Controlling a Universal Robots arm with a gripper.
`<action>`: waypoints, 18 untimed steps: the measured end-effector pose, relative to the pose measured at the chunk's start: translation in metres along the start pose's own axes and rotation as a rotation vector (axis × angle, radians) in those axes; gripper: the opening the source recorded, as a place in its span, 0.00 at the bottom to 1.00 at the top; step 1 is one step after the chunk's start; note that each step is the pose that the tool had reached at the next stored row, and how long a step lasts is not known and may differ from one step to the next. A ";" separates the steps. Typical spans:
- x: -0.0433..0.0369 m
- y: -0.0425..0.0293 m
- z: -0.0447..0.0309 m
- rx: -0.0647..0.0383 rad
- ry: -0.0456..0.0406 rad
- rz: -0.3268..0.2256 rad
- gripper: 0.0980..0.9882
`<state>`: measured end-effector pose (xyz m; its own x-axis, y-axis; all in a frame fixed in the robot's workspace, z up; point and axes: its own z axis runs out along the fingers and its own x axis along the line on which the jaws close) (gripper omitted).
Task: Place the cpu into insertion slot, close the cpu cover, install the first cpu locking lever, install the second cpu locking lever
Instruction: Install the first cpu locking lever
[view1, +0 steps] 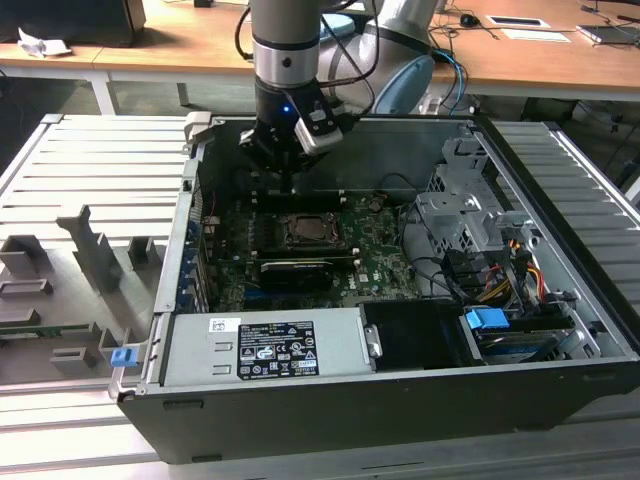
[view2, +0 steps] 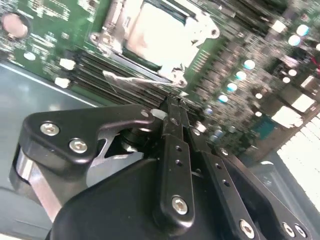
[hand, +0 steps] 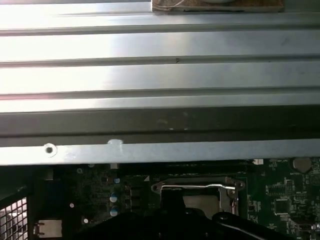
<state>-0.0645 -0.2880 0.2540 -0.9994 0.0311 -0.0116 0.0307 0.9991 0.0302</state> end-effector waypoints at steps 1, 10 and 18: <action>-0.0108 0.0002 0.0014 0.000 0.0004 0.000 0.01; -0.0159 0.0002 0.0076 -0.032 -0.0007 -0.024 0.01; -0.0210 -0.0001 0.0222 -0.032 -0.0015 -0.053 0.01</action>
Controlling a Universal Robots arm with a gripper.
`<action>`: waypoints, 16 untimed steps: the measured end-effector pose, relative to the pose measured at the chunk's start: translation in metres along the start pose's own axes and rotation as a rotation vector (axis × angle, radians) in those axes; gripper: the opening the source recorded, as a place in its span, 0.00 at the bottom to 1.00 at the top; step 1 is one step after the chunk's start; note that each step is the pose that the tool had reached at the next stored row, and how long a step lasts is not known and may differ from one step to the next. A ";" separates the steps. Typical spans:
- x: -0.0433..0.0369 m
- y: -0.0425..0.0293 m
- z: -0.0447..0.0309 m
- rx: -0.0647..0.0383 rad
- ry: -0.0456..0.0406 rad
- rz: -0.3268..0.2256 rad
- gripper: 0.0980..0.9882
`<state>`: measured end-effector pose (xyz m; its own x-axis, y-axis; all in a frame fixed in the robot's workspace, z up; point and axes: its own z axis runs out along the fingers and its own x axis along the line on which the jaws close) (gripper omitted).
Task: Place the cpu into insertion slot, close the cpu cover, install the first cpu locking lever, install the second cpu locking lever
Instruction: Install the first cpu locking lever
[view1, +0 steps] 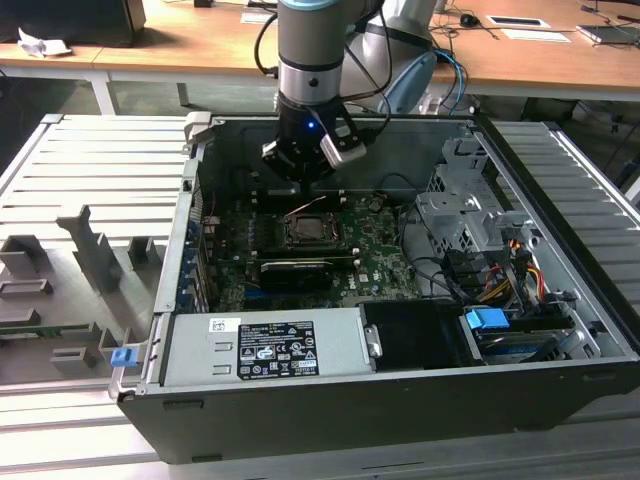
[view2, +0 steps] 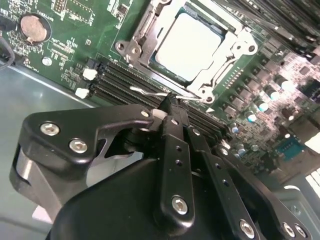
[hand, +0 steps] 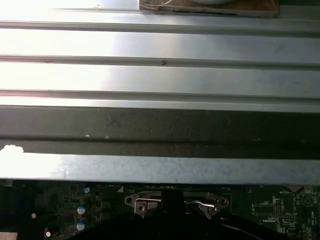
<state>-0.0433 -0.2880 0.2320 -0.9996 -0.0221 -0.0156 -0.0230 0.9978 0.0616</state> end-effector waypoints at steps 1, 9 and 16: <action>-0.0013 -0.0001 0.0011 0.000 0.0001 -0.001 0.01; -0.0081 0.0010 0.0059 0.000 0.0015 -0.026 0.01; -0.0133 0.0023 0.0086 -0.001 0.0025 -0.041 0.01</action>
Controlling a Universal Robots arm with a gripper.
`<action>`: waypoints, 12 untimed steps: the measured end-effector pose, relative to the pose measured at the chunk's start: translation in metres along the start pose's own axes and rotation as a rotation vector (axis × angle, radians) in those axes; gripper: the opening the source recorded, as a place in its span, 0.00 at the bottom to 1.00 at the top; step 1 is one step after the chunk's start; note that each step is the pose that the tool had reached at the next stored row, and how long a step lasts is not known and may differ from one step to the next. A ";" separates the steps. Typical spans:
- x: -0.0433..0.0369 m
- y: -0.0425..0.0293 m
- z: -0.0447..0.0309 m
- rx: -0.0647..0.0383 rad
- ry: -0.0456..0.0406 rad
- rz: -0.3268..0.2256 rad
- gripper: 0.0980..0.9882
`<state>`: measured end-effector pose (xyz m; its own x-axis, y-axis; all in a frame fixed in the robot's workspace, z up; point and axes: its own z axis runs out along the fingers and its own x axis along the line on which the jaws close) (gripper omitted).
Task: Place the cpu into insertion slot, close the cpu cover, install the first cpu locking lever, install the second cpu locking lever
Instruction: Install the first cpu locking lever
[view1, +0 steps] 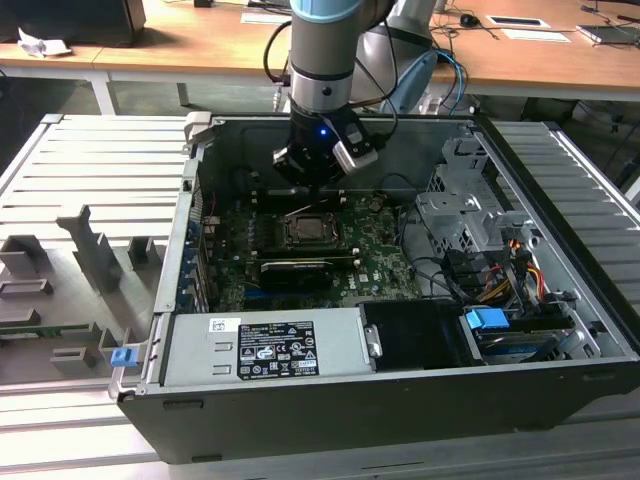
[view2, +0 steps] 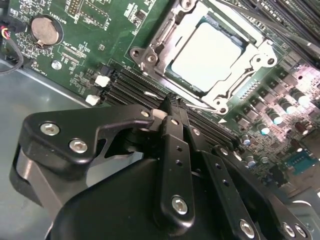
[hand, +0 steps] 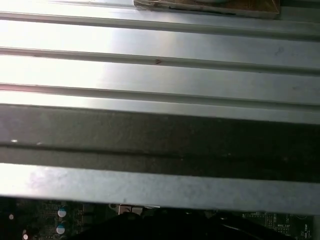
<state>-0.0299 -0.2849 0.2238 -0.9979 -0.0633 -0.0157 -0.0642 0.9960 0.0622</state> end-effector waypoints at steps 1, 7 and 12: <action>-0.0007 0.0003 0.0004 0.000 0.0001 -0.001 0.01; -0.0049 0.0021 0.0045 -0.003 0.0003 -0.006 0.01; -0.0074 0.0024 0.0096 -0.003 0.0006 -0.011 0.01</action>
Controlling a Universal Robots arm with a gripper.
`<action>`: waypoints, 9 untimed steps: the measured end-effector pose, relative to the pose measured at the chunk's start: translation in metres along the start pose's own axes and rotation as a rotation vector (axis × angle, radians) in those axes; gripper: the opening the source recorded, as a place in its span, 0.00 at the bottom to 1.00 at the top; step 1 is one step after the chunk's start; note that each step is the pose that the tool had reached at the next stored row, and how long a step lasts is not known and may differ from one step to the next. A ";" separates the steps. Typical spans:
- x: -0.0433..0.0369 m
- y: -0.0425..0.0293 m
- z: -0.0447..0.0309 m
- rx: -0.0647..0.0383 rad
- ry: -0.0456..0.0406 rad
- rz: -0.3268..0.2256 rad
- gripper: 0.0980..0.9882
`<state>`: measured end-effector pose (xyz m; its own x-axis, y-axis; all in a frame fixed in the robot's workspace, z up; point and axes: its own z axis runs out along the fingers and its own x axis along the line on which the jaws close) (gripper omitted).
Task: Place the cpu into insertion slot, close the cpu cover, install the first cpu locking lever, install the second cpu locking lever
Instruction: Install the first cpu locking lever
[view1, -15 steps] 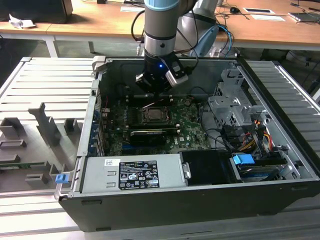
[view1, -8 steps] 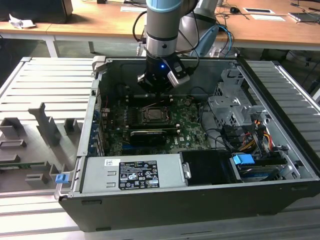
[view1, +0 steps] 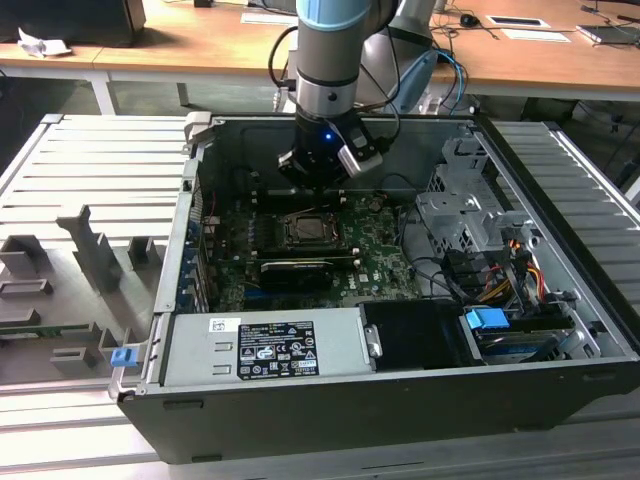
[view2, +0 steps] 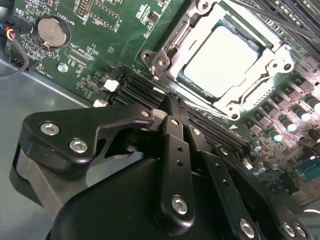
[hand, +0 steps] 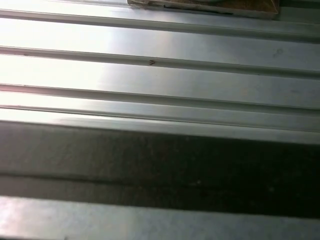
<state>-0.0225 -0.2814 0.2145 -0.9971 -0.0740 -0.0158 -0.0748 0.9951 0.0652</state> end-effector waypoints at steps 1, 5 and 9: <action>-0.0001 0.0000 0.0010 0.000 0.0000 0.000 0.01; -0.0009 -0.0001 0.0050 0.000 0.0002 -0.003 0.01; -0.0015 -0.0003 0.0080 0.000 0.0006 -0.005 0.01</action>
<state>-0.0209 -0.2810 0.2065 -0.9968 -0.0788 -0.0155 -0.0796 0.9947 0.0652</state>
